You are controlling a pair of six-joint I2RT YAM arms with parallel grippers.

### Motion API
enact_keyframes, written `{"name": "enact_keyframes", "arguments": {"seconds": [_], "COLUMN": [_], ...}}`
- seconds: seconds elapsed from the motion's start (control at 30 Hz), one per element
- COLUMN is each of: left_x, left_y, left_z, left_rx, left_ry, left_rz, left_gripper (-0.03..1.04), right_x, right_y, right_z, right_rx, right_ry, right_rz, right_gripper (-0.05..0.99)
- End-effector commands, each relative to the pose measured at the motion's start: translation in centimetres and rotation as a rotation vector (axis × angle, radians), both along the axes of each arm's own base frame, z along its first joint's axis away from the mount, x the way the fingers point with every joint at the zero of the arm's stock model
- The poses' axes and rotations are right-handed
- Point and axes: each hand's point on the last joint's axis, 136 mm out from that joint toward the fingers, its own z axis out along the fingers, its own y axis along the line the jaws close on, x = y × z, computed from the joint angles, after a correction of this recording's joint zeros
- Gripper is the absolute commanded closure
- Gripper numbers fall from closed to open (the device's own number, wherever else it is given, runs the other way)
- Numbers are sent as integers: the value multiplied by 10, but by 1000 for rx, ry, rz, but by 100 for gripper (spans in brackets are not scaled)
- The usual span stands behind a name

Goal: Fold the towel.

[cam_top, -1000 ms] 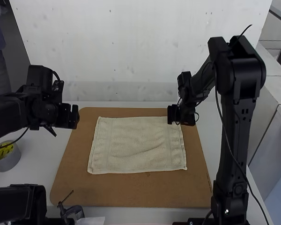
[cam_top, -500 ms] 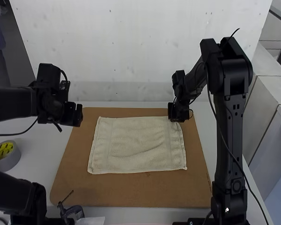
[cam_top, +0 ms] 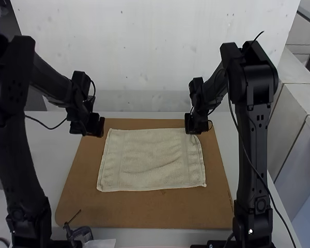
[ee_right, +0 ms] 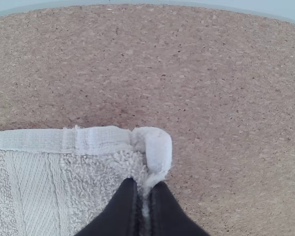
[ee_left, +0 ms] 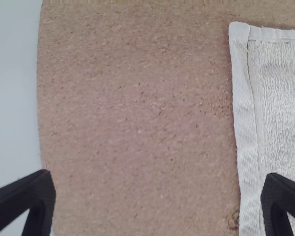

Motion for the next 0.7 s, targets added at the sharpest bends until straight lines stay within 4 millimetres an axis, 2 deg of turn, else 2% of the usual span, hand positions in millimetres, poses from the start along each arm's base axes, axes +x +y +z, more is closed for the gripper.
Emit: {"name": "enact_keyframes", "arguments": {"seconds": [0.0, 0.17, 0.43, 0.57, 0.67], "left_x": [27, 49, 71, 67, 57], "left_y": [-13, -25, -45, -46, -46], "left_z": [2, -9, -30, -52, -74], "left_rx": [-30, -46, -54, -35, -14], "left_ry": [-22, -19, -1, 87, 184], "left_rz": [42, 77, 81, 86, 87], "left_gripper": [8, 8, 8, 8, 21], "right_x": [-32, -36, -46, -47, -48], "right_y": [-39, -40, -35, -37, -39], "right_z": [-41, -38, -36, -34, -33], "right_rx": [-93, -82, -77, -72, -74], "right_ry": [122, 113, 114, 107, 98], "right_rz": [-57, -56, -30, -28, -23], "right_gripper": [92, 92, 92, 92, 92]}}
